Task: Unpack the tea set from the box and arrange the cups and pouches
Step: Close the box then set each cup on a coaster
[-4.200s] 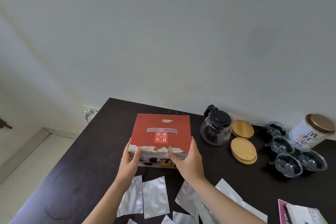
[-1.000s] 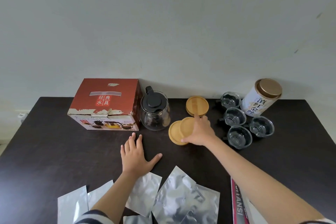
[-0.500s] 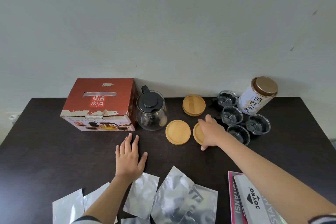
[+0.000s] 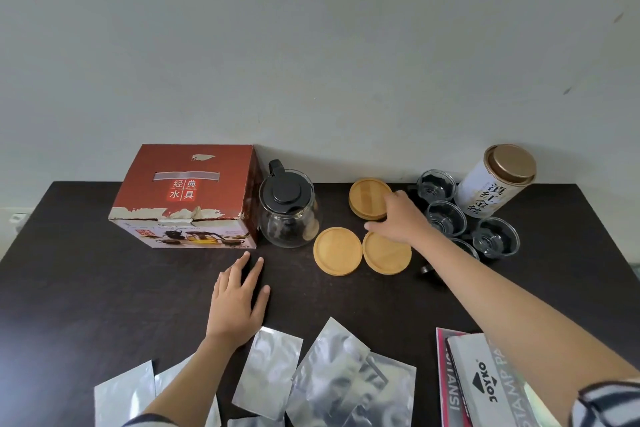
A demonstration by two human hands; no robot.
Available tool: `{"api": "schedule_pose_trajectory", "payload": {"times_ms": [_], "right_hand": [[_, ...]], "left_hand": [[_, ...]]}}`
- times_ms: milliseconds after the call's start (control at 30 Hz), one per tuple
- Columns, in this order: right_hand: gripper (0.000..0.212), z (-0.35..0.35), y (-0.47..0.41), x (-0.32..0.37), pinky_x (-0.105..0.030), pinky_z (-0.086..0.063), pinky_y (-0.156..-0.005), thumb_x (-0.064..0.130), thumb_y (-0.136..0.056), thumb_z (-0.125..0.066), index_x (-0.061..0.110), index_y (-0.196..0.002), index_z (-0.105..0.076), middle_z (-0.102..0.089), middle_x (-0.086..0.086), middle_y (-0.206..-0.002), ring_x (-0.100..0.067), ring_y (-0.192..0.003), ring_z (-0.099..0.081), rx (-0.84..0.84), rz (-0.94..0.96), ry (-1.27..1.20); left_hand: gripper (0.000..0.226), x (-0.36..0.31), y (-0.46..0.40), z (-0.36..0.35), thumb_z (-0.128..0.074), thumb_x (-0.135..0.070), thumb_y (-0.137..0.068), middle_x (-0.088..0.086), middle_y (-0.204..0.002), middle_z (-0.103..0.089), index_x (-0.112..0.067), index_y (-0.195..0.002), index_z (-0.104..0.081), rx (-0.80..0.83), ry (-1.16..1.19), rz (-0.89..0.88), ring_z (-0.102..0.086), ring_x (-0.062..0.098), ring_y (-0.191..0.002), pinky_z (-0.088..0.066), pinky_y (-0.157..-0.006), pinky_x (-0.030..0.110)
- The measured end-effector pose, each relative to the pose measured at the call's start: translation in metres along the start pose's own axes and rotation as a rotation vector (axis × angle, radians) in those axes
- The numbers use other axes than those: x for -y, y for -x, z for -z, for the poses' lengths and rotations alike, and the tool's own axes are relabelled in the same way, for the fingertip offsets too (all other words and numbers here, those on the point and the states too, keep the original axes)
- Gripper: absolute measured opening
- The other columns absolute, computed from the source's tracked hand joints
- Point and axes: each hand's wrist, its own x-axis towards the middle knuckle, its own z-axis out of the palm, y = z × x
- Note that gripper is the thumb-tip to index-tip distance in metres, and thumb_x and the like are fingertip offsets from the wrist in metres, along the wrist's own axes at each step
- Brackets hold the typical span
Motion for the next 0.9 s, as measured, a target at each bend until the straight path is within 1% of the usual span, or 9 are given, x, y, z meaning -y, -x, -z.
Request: {"api": "schedule_pose_trajectory", "payload": {"times_ms": [133,233,333,400,467,533,633,767,900], "right_hand": [[0.094,-0.002,-0.023,0.012,-0.041,-0.048,-0.09,0.051,-0.073,-0.076,0.007,-0.142,-0.031,-0.037,-0.016,-0.14,-0.033,-0.128,-0.041,-0.086,-0.144,-0.039],[0.108,-0.007,-0.035,0.022,-0.042,-0.047,-0.09,0.055,-0.069,-0.078,0.006,-0.146,-0.022,-0.034,-0.016,-0.144,-0.034,-0.131,-0.037,-0.064,-0.211,-0.018],[0.107,-0.012,-0.042,0.03,-0.04,-0.048,-0.086,0.053,-0.066,-0.081,0.005,-0.143,-0.025,-0.034,-0.016,-0.142,-0.035,-0.129,-0.038,-0.058,-0.265,0.0],[0.102,-0.016,-0.045,0.034,-0.039,-0.048,-0.081,0.05,-0.066,-0.082,0.006,-0.141,-0.029,-0.034,-0.015,-0.139,-0.034,-0.127,-0.037,-0.076,-0.301,-0.013],[0.099,-0.018,-0.047,0.036,-0.038,-0.047,-0.077,0.046,-0.066,-0.083,0.006,-0.139,-0.03,-0.034,-0.015,-0.137,-0.034,-0.126,-0.036,-0.092,-0.32,-0.028],[0.099,-0.02,-0.047,0.036,-0.037,-0.046,-0.074,0.046,-0.065,-0.083,0.006,-0.139,-0.03,-0.034,-0.015,-0.137,-0.034,-0.125,-0.036,-0.108,-0.327,-0.038],[0.098,-0.024,-0.045,0.037,-0.037,-0.047,-0.073,0.046,-0.064,-0.083,0.006,-0.138,-0.032,-0.034,-0.014,-0.137,-0.033,-0.126,-0.035,-0.123,-0.308,-0.051],[0.096,-0.031,-0.041,0.046,-0.038,-0.049,-0.081,0.049,-0.062,-0.083,0.007,-0.134,-0.036,-0.034,-0.013,-0.135,-0.032,-0.126,-0.034,-0.13,-0.22,-0.045],[0.097,-0.034,-0.044,0.056,-0.038,-0.047,-0.08,0.053,-0.06,-0.082,0.008,-0.133,-0.037,-0.038,-0.012,-0.133,-0.031,-0.124,-0.035,-0.123,-0.139,-0.02]], "left_hand": [[0.064,0.0,-0.002,-0.002,-0.018,-0.054,-0.09,0.0,-0.159,-0.014,-0.029,-0.149,-0.027,0.006,-0.029,0.021,-0.007,0.024,-0.147,-0.006,-0.115,0.047],[0.067,-0.001,-0.002,-0.002,-0.019,-0.054,-0.089,0.001,-0.158,-0.018,-0.024,-0.149,-0.029,0.003,-0.058,0.05,-0.011,0.023,-0.146,-0.011,-0.115,0.049],[0.07,-0.002,-0.001,-0.004,-0.027,-0.055,-0.087,0.009,-0.154,-0.029,-0.017,-0.145,-0.036,-0.017,-0.074,0.104,-0.021,0.029,-0.144,-0.019,-0.113,0.054],[0.079,-0.002,-0.001,-0.006,-0.029,-0.059,-0.084,0.016,-0.154,-0.027,-0.012,-0.146,-0.033,-0.02,-0.077,0.175,-0.018,0.033,-0.144,-0.018,-0.112,0.057],[0.088,-0.002,-0.002,-0.008,-0.027,-0.063,-0.081,0.02,-0.156,-0.017,-0.006,-0.148,-0.026,-0.009,-0.077,0.241,-0.008,0.035,-0.146,-0.014,-0.112,0.059],[0.093,-0.002,-0.003,-0.009,-0.021,-0.066,-0.081,0.02,-0.158,-0.006,-0.004,-0.15,-0.017,0.017,-0.097,0.264,0.003,0.034,-0.146,-0.01,-0.112,0.06],[0.095,-0.002,-0.005,-0.009,-0.015,-0.068,-0.08,0.019,-0.158,0.001,-0.004,-0.151,-0.009,0.034,-0.127,0.255,0.009,0.032,-0.146,-0.01,-0.112,0.059],[0.096,-0.002,-0.005,-0.007,-0.012,-0.069,-0.08,0.018,-0.158,0.003,-0.005,-0.151,-0.006,0.037,-0.137,0.247,0.011,0.031,-0.146,-0.009,-0.113,0.058],[0.096,-0.002,-0.005,-0.007,-0.014,-0.069,-0.079,0.017,-0.158,0.005,-0.006,-0.151,-0.007,0.039,-0.12,0.247,0.012,0.031,-0.145,-0.007,-0.113,0.058]]}}
